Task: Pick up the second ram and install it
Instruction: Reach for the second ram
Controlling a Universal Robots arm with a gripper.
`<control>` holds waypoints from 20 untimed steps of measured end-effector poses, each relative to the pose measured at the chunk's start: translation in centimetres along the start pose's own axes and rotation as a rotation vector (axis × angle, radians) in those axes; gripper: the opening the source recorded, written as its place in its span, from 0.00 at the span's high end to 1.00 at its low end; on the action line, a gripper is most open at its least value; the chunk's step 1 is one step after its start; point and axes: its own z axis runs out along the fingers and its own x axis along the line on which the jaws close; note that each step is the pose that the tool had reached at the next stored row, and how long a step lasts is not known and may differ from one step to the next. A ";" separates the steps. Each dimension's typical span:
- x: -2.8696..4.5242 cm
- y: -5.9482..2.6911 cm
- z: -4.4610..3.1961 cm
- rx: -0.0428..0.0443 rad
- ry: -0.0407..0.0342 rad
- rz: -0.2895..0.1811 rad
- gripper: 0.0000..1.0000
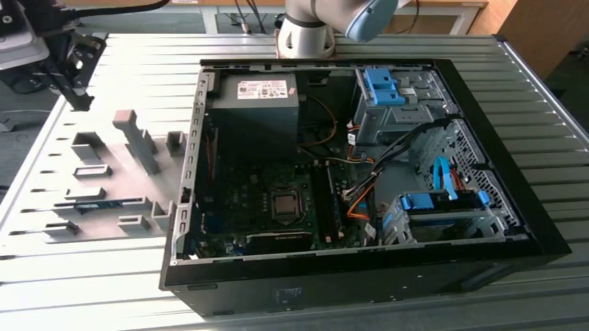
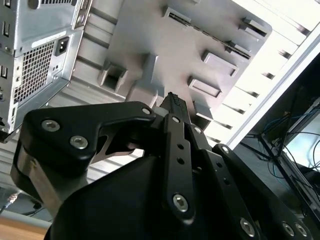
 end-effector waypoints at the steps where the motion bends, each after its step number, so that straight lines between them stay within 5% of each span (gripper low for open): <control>1: 0.27 -0.10 0.09 0.0000 0.0008 0.000 0.90; 11: 1.54 -1.63 0.93 0.0018 0.0206 0.000 0.90; 15: 2.73 -1.95 1.04 0.0021 0.0216 0.000 0.90; 20: 3.33 -2.71 1.07 0.0017 0.0216 0.000 0.90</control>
